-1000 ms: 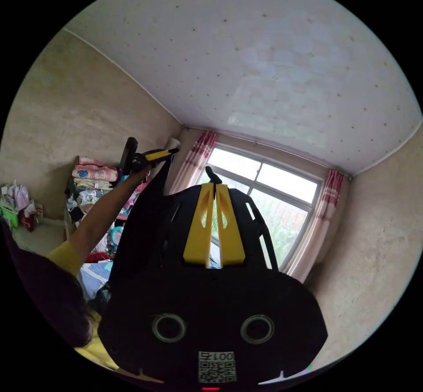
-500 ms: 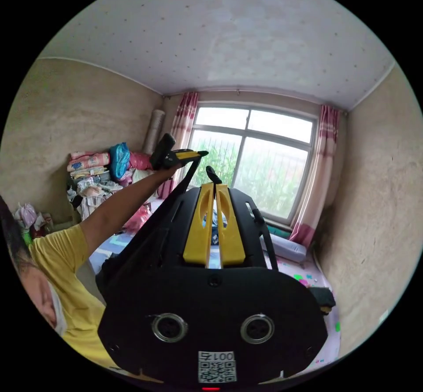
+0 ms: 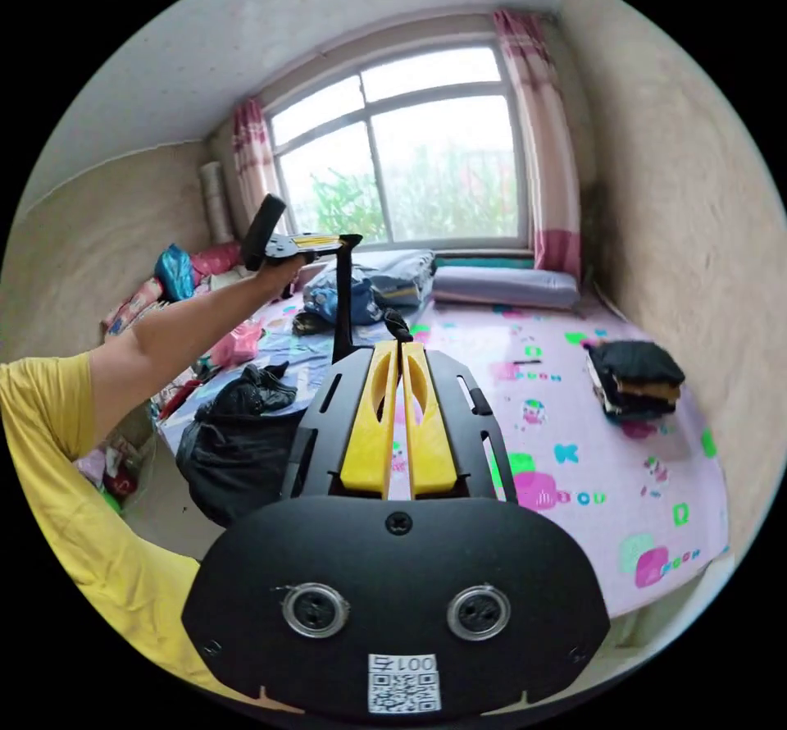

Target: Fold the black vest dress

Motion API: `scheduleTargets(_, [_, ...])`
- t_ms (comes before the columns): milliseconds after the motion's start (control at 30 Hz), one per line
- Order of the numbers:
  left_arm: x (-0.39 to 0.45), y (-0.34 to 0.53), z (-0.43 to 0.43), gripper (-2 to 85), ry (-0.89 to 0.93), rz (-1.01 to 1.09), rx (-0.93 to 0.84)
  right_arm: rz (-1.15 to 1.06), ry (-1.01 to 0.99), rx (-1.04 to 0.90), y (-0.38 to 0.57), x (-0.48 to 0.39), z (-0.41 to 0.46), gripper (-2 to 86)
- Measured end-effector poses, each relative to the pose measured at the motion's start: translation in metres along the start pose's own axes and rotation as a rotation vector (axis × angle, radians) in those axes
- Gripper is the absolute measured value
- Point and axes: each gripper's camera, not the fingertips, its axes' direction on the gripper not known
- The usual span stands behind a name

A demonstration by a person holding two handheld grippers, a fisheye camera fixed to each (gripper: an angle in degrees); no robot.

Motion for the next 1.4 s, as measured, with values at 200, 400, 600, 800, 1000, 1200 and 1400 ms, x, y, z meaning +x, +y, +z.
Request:
scheduleTargets(200, [0.094, -0.06, 0.123, -1.4, 0.08, 0.099, -0.049, 0.156, 0.073, -0.061, -0.001, 0.133, 0.014, 0.0])
scheduleTargets(400, [0.182, -0.144, 0.23, -1.5, 0.105, 0.325, -0.07, 0.285, 0.088, -0.087, -0.021, 0.247, 0.007, 0.1])
scheduleTargets(600, [0.264, -0.232, 0.308, -1.5, 0.23, 0.475, -0.062, 0.373, 0.07, -0.084, -0.044, 0.365, -0.026, 0.0])
scheduleTargets(800, [0.37, -0.324, 0.387, -1.6, 0.284, 0.618, -0.104, 0.419, 0.036, -0.083, -0.052, 0.513, -0.065, 0.0])
scheduleTargets(1000, [0.508, -0.414, 0.484, -1.5, 0.349, 0.717, -0.191, 0.513, 0.018, -0.153, -0.042, 0.67, -0.088, 0.0])
scheduleTargets(1200, [0.646, -0.483, 0.564, -1.5, 0.454, 0.856, -0.199, 0.611, 0.139, -0.174, -0.042, 0.795, -0.126, 0.1])
scheduleTargets(1400, [0.739, -0.545, 0.627, -1.5, 0.54, 0.892, -0.157, 0.645, 0.252, -0.178, -0.054, 0.886, -0.16, 0.1])
